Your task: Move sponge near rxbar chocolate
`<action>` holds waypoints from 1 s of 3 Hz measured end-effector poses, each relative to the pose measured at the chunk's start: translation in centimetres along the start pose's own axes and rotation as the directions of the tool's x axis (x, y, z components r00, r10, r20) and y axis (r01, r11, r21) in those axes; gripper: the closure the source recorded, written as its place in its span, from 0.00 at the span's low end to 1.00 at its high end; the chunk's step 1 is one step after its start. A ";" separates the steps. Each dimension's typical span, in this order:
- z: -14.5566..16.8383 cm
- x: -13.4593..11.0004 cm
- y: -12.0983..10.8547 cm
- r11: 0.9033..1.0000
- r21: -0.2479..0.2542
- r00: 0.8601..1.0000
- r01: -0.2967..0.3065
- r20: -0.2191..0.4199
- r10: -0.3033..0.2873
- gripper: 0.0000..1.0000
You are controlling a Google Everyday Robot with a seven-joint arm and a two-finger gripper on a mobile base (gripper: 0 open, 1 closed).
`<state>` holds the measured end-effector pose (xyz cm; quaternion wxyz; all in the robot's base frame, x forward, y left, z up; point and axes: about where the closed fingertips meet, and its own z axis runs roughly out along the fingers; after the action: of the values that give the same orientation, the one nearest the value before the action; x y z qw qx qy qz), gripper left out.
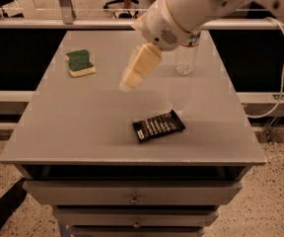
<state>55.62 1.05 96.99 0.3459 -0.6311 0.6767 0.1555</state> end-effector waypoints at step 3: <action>14.9 -5.2 -9.1 0.995 0.027 0.973 -0.095 0.212 0.087 0.00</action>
Offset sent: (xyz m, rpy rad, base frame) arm 0.1473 0.1431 -0.0537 0.2750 -0.0120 -0.0265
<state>68.19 13.16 91.92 0.4198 -0.5728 0.6673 0.2245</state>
